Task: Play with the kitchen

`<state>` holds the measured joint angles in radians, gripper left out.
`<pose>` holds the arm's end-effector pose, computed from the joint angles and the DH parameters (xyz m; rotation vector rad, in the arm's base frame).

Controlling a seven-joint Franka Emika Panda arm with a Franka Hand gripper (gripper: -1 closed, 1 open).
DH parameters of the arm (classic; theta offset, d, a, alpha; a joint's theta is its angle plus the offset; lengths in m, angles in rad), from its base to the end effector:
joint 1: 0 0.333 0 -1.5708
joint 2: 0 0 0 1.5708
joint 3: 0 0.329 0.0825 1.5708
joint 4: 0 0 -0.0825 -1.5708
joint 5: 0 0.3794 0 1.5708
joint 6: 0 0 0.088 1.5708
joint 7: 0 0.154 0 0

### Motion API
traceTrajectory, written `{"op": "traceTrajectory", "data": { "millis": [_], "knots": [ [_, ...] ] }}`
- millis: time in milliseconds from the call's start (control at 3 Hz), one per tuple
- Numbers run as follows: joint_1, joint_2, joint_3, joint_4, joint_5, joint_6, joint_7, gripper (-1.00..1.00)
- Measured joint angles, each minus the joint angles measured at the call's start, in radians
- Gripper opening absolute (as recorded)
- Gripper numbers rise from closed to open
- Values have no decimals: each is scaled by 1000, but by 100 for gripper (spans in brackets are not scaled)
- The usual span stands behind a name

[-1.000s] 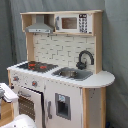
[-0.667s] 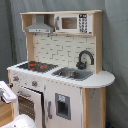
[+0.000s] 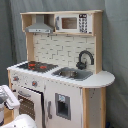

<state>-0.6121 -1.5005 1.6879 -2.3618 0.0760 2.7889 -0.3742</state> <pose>0.3004 0.4589 0.2718 1.1223 1.3645 0.7396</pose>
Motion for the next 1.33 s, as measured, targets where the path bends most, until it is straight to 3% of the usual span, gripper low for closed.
{"op": "traceTrajectory", "data": {
  "millis": [333,667,1000,1333],
  "knots": [
    [-49,0,27,-84,0,18,-2,100],
    [-128,1,39,-76,0,86,-2,100],
    [-127,3,-27,-36,0,145,-26,100],
    [-71,3,-79,-46,0,151,-104,100]
  ]
}}
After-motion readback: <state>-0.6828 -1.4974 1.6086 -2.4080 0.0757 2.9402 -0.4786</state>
